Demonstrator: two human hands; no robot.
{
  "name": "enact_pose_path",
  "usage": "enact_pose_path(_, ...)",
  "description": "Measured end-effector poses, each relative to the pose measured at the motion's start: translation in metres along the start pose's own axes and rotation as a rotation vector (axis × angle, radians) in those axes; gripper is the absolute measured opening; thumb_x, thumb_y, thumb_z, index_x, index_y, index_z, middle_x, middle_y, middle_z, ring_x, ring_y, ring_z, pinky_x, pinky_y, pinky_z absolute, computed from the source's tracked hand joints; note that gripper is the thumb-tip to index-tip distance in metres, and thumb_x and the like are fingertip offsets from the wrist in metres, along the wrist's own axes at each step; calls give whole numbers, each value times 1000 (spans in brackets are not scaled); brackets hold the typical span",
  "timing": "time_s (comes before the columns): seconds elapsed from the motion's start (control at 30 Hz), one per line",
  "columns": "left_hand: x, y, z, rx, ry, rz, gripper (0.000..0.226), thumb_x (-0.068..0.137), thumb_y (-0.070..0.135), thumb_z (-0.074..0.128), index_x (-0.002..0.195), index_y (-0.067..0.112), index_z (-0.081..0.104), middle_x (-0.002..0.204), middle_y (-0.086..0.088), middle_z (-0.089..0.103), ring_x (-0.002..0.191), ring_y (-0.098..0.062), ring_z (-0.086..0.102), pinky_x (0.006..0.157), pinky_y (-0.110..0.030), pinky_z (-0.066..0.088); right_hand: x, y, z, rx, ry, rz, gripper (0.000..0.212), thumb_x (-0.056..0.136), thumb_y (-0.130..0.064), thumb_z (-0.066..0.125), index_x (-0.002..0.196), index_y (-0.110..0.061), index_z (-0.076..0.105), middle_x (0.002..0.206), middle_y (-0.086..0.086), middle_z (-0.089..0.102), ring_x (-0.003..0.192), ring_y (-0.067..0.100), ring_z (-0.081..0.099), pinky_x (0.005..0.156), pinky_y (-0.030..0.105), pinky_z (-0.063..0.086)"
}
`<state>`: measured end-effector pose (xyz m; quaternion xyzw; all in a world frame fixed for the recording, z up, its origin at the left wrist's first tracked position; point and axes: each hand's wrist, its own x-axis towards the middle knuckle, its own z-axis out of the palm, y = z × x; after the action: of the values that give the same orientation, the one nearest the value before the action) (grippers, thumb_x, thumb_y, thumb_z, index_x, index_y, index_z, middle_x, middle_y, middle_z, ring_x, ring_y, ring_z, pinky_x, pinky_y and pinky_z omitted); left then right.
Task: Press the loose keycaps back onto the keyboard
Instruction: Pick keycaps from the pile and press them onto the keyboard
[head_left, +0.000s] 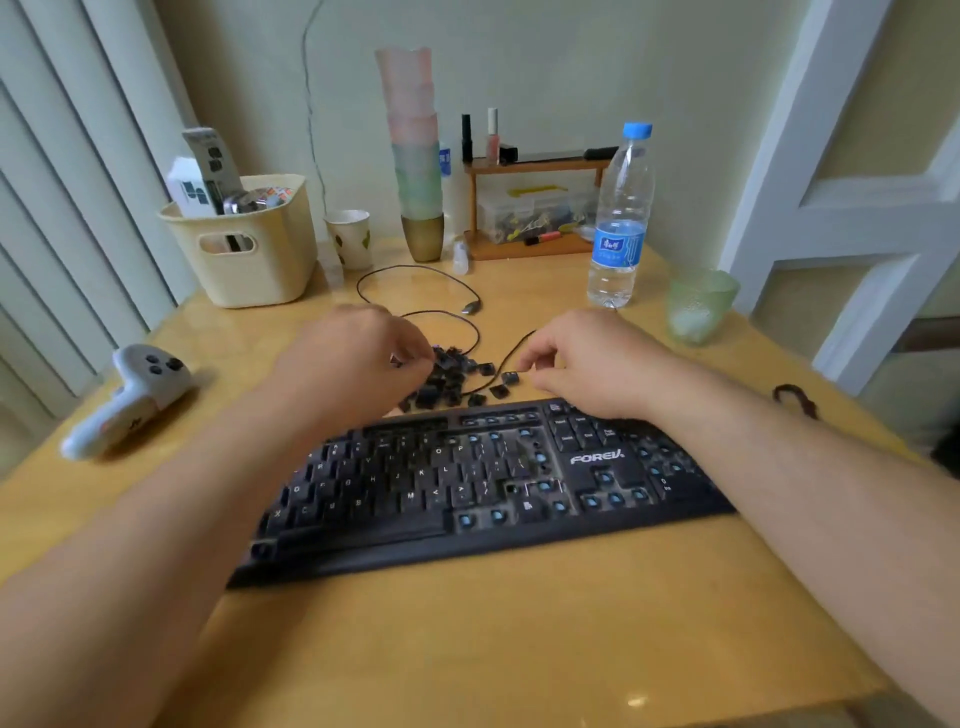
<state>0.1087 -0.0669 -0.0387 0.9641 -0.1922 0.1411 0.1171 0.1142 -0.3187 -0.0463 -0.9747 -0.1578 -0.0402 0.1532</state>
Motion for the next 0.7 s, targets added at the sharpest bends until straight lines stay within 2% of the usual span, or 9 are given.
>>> enact_pose_path(0.1, -5, -25, 3, -61, 23, -106, 14, 95, 41, 65, 99, 38, 77, 87, 26, 63, 89, -6, 63, 80, -29, 53, 29, -4, 11, -76, -12, 28, 27, 96, -25, 70, 121, -33, 73, 105, -12, 66, 95, 14, 60, 83, 30, 48)
enact_pose_path(0.2, -15, -32, 5, -114, 35, -117, 13, 95, 43, 65, 98, 38, 77, 85, 30, 63, 84, 11, 56, 72, -21, 49, 43, -7, 16, -80, -86, 45, 31, 92, -22, 76, 122, -32, 73, 115, -10, 67, 100, 11, 58, 87, 28, 44)
enact_pose_path(0.27, -20, -31, 4, -133, 43, -105, 14, 95, 43, 65, 99, 39, 77, 85, 31, 63, 83, 16, 53, 70, -16, 47, 46, -7, 17, -68, -125, 55, 27, 92, -20, 76, 116, -32, 74, 112, -11, 68, 96, 9, 58, 84, 26, 42)
enact_pose_path(0.37, -22, -27, 5, -144, 52, -103, 13, 95, 42, 65, 99, 37, 77, 84, 29, 64, 83, 12, 56, 74, -24, 53, 48, -7, 16, -87, -151, 64, 23, 93, -20, 76, 112, -32, 74, 106, -11, 68, 94, 8, 61, 81, 26, 45)
enact_pose_path(0.47, -23, -23, 4, -169, 76, -97, 14, 94, 42, 65, 101, 38, 78, 84, 28, 65, 85, 6, 59, 78, -27, 56, 43, -10, 15, -137, -163, 69, 22, 96, -22, 71, 116, -30, 72, 110, -8, 67, 96, 12, 61, 82, 30, 48)
enact_pose_path(0.57, -24, -15, 5, -253, 100, -93, 17, 94, 45, 66, 108, 41, 75, 85, 28, 66, 87, 8, 60, 75, -22, 52, 28, -21, 5, -132, -63, 17, 20, 100, -21, 66, 116, -34, 70, 108, -10, 67, 96, 13, 60, 84, 34, 50)
enact_pose_path(0.7, -28, 1, 5, -586, 24, -112, 22, 93, 48, 71, 113, 38, 74, 89, 21, 75, 86, 11, 66, 76, -12, 50, -4, -44, -1, 151, 167, -86, 22, 94, -21, 74, 105, -40, 72, 92, -20, 67, 89, -2, 60, 78, 24, 49)
